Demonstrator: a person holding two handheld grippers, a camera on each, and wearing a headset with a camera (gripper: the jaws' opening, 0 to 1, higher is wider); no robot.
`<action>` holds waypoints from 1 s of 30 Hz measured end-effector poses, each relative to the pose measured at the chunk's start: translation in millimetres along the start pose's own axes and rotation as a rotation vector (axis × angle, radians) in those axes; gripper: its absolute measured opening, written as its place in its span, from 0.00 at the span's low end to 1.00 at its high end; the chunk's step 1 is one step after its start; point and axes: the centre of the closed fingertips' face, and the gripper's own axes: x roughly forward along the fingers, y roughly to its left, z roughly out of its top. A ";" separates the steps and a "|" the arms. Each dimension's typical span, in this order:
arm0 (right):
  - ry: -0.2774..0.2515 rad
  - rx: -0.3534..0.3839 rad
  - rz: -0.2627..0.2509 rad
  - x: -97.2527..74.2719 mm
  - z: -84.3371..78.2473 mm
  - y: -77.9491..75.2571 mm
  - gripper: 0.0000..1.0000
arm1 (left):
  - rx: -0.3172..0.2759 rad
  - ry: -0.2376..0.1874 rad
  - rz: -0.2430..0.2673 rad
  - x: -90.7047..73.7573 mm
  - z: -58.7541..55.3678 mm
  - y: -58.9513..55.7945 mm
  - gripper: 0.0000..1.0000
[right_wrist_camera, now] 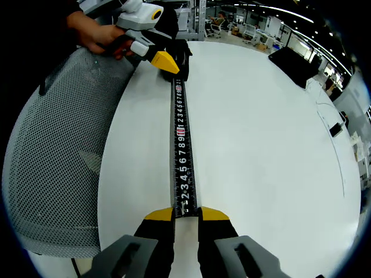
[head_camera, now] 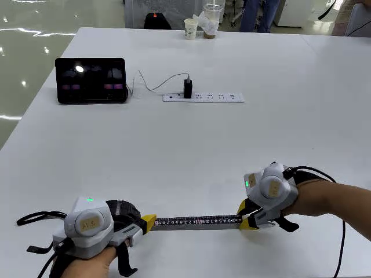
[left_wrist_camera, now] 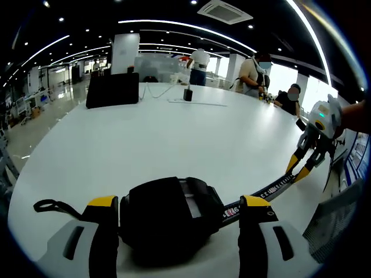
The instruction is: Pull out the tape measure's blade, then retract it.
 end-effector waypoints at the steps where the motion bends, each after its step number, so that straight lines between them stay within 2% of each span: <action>1: 0.004 -0.003 0.002 -0.1 0.2 0.4 0.11 | -0.010 0.004 0.009 0.0 -0.8 1.7 0.81; 7: 0.044 0.017 -0.002 0.9 0.3 -0.1 0.11 | -0.039 0.020 0.023 0.6 -4.6 5.7 0.76; 9: 0.043 0.072 -0.001 0.7 0.2 -0.8 0.11 | -0.041 0.019 0.021 -0.1 -4.1 4.7 0.73; 10: 0.041 0.130 0.009 0.3 0.6 -0.7 0.11 | -0.050 0.009 0.019 0.0 -1.6 4.2 0.72; 11: 0.043 0.138 0.015 0.6 0.4 -1.6 0.11 | -0.052 0.005 0.021 0.0 -0.7 4.4 0.73; 12: 0.045 0.116 0.015 0.7 0.9 -3.3 0.11 | -0.050 0.006 0.023 -0.2 -0.6 5.0 0.72; 15: 0.083 0.116 0.032 1.2 1.5 -2.0 0.11 | -0.065 0.034 0.036 -1.4 -5.3 7.9 0.68; 19: 0.121 0.135 0.028 2.3 1.0 -2.5 0.11 | -0.070 0.022 0.043 -2.3 -2.3 9.5 0.66; 22: 0.135 0.138 0.028 2.0 0.2 -3.3 0.11 | -0.073 0.027 0.047 -2.3 -2.9 9.6 0.66; 29: 0.113 0.138 0.015 1.4 -0.3 -1.6 0.11 | -0.058 0.030 0.046 -1.5 -3.4 9.6 0.65; 30: 0.111 0.103 0.005 1.6 -0.1 -1.4 0.11 | -0.057 0.034 0.050 -1.3 -3.7 10.0 0.65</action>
